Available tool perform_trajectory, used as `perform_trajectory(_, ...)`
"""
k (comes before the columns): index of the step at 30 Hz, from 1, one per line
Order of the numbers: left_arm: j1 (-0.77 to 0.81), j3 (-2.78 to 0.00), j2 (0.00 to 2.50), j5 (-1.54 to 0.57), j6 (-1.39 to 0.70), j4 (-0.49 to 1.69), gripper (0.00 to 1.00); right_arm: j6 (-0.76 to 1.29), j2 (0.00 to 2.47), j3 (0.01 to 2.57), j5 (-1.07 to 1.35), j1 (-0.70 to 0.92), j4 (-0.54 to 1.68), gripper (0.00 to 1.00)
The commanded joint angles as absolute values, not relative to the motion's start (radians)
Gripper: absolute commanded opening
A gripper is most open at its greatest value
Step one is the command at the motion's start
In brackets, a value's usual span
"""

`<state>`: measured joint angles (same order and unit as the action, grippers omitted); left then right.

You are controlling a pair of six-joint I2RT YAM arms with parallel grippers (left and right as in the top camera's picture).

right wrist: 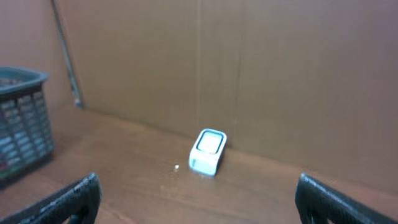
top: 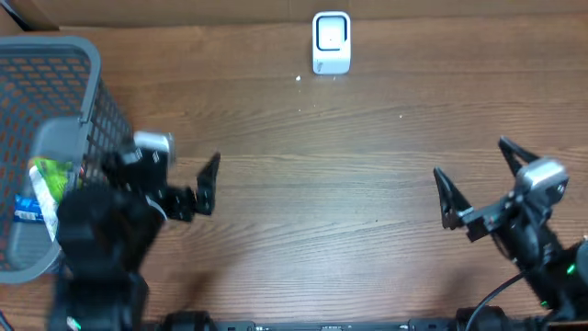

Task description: Scan the item barcode

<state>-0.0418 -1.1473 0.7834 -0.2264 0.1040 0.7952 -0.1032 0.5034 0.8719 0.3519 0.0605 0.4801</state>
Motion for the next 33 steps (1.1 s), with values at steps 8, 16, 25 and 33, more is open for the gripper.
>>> perform_trajectory(8, -0.046, -1.957, 1.382, -0.285, 0.128, 1.288, 1.00, -0.143, 0.966, 1.438, 0.406, 0.063, 0.872, 1.00)
perform_trajectory(16, -0.046, -2.090, 1.521, -0.403, 0.126, 1.358, 1.00, -0.073, 1.238, 1.631, 0.414, 0.064, 1.037, 1.00)
perform_trajectory(25, -0.099, -2.156, 1.528, -0.255, -0.052, 1.327, 1.00, -0.041, 1.347, 1.631, 0.476, 0.064, 1.118, 1.00)
perform_trajectory(33, -0.455, -2.225, 1.534, 0.086, -0.435, 1.427, 1.00, -0.040, 1.355, 1.630, 0.474, 0.064, 1.130, 1.00)
